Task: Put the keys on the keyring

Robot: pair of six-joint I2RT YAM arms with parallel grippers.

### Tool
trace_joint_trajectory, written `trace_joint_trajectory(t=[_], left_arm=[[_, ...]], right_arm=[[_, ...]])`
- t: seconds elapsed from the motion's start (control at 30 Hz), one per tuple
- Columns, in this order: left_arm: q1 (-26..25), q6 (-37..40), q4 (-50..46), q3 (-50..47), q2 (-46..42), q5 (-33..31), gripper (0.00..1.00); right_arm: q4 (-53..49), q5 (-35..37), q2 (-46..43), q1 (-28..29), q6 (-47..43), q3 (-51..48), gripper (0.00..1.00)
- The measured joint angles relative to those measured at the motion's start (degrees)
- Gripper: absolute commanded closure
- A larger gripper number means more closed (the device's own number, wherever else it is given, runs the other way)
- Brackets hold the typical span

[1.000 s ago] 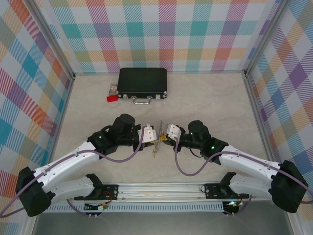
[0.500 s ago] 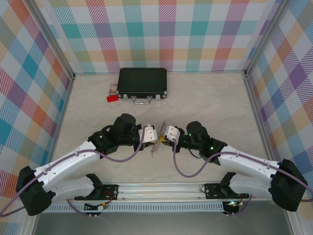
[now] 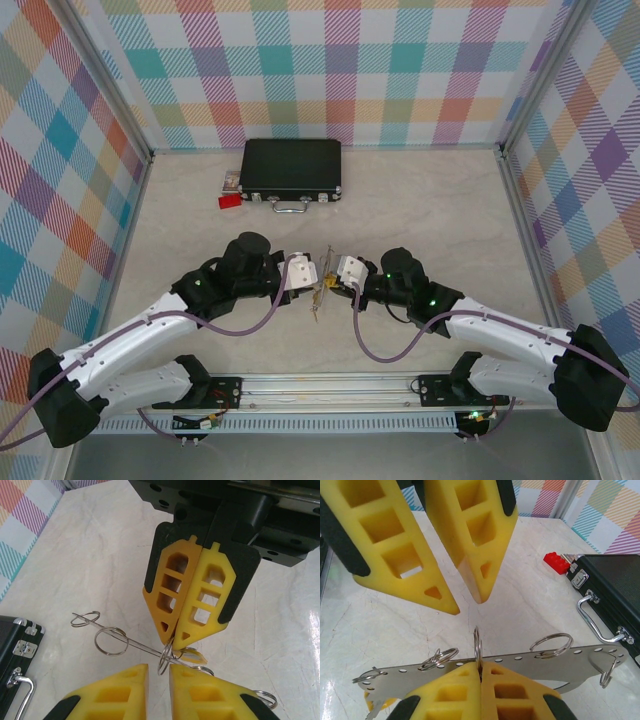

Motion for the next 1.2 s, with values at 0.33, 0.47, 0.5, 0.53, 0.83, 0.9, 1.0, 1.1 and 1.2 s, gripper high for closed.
trace_joint_trajectory(t=[0.33, 0.47, 0.5, 0.53, 0.83, 0.9, 1.0, 1.1, 1.2], left_arm=[[-0.1, 0.0, 0.0, 0.0, 2.9, 0.7, 0.82], [-0.1, 0.0, 0.0, 0.1, 3.5, 1.1, 0.82], [-0.1, 0.0, 0.0, 0.1, 3.6, 1.1, 0.83], [-0.1, 0.0, 0.0, 0.2, 3.7, 1.2, 0.83], [-0.2, 0.0, 0.0, 0.8, 3.8, 1.6, 0.85], [-0.2, 0.0, 0.0, 0.9, 3.8, 1.6, 0.86], [-0.3, -0.1, 0.0, 0.9, 3.9, 1.6, 0.91], [-0.3, 0.1, -0.3, 0.9, 4.2, 2.1, 0.97], [-0.4, 0.2, -0.4, 1.0, 4.5, 2.2, 1.00]], right_arm=[[0.4, -0.9, -0.1, 0.0, 0.0, 0.0, 1.00], [0.4, -1.1, -0.1, 0.0, 0.0, 0.0, 1.00], [0.4, -1.2, -0.1, 0.0, 0.0, 0.0, 1.00], [0.4, -1.3, -0.1, 0.0, 0.0, 0.0, 1.00], [0.4, -1.7, -0.1, 0.0, 0.0, 0.0, 1.00], [0.4, -1.8, -0.1, 0.0, 0.0, 0.0, 1.00], [0.4, -1.7, -0.1, 0.0, 0.0, 0.0, 1.00], [0.3, -1.5, -0.1, 0.0, 0.0, 0.0, 1.00], [0.0, -1.2, -0.1, 0.0, 0.0, 0.0, 1.00]])
